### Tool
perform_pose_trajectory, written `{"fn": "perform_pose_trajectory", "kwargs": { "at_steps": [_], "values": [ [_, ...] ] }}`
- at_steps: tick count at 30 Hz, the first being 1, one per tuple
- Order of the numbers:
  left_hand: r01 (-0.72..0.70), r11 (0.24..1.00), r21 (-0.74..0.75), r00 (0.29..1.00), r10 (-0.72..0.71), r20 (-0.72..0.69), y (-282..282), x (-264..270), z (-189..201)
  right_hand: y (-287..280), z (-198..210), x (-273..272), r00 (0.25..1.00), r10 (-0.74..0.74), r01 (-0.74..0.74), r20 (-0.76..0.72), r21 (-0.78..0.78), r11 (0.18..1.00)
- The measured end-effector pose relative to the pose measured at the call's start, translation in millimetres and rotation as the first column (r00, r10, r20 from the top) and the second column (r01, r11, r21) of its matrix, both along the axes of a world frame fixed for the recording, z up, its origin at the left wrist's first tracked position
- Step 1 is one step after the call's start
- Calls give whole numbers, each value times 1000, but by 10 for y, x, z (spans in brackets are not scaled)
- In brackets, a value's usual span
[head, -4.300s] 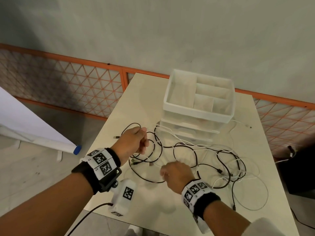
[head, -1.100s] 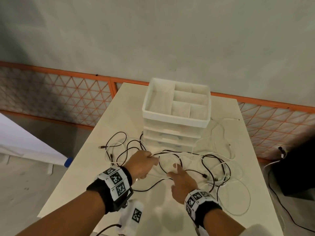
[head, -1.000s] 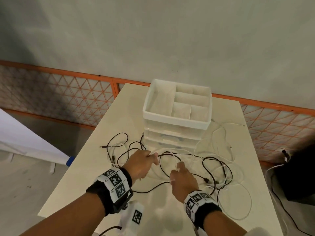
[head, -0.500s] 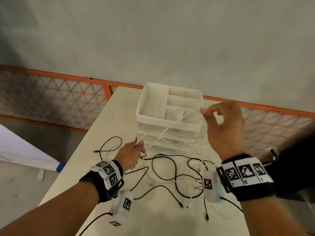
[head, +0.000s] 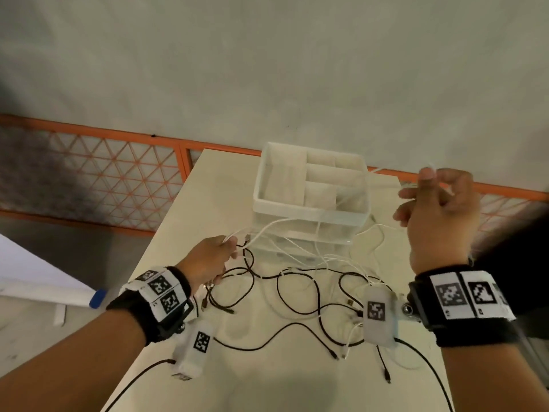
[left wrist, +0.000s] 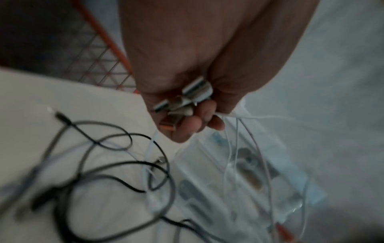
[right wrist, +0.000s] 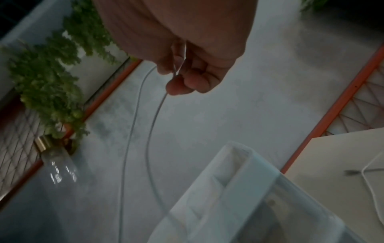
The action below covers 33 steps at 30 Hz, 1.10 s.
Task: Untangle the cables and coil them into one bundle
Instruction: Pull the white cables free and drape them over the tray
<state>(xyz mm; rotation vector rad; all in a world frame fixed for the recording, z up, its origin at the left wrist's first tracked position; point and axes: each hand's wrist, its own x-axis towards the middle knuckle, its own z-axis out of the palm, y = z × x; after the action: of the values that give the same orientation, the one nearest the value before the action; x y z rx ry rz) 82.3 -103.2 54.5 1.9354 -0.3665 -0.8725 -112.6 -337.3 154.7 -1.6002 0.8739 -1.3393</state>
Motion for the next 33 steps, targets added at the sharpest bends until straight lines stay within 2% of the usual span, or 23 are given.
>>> {"fn": "perform_pose_trajectory", "kwargs": {
  "at_steps": [2,3,4,7,10,12,18,23,25,27,28,29,30,31,32,33],
  "values": [
    [39,986,163,989,-61,136,75,13,-86,-50,19,-9,999,-38,38,23,10,999],
    [38,983,179,988,-64,142,97,17,-114,-83,-16,-14,999,-42,42,-9,26,999],
    [30,989,145,993,-46,107,108,20,-116,-127,-79,-22,997,-36,39,-73,48,998],
    [-31,995,-93,993,20,-120,78,14,35,-224,-351,-50,953,11,32,-301,137,990],
    [-85,971,-223,973,33,-228,-9,24,226,-343,-502,-53,939,36,13,-342,138,990],
    [-118,965,-236,970,61,-236,-68,36,284,-407,-393,-33,945,-4,36,-327,92,995],
    [-180,974,-137,964,148,-221,-156,10,235,-499,215,51,989,-114,98,-95,-155,983],
    [-196,972,-130,957,161,-244,-197,-37,202,-476,187,67,991,-133,125,-24,-213,969],
    [-190,973,-134,955,151,-254,-200,-56,209,-512,27,30,987,-127,102,-97,-228,968],
    [-190,972,-135,953,150,-262,-199,-81,226,-566,-199,-54,953,-55,11,-299,-146,989],
    [-194,972,-135,951,153,-267,-197,-93,240,-569,-318,-105,891,7,-41,-454,-65,997],
    [-201,970,-138,949,158,-275,-193,-105,249,-556,-429,-158,796,67,-74,-601,13,997],
    [-207,968,-146,945,158,-287,-191,-121,259,-531,-532,-205,715,87,-72,-694,51,996],
    [-210,965,-158,940,156,-302,-190,-133,269,-471,-607,-233,685,67,-47,-725,49,998],
    [-210,963,-167,936,148,-319,-197,-149,279,-375,-661,-240,707,28,-29,-707,10,1000],
    [-202,964,-172,932,135,-337,-209,-172,287,-252,-701,-225,760,7,-62,-650,-61,996]
  ]
}}
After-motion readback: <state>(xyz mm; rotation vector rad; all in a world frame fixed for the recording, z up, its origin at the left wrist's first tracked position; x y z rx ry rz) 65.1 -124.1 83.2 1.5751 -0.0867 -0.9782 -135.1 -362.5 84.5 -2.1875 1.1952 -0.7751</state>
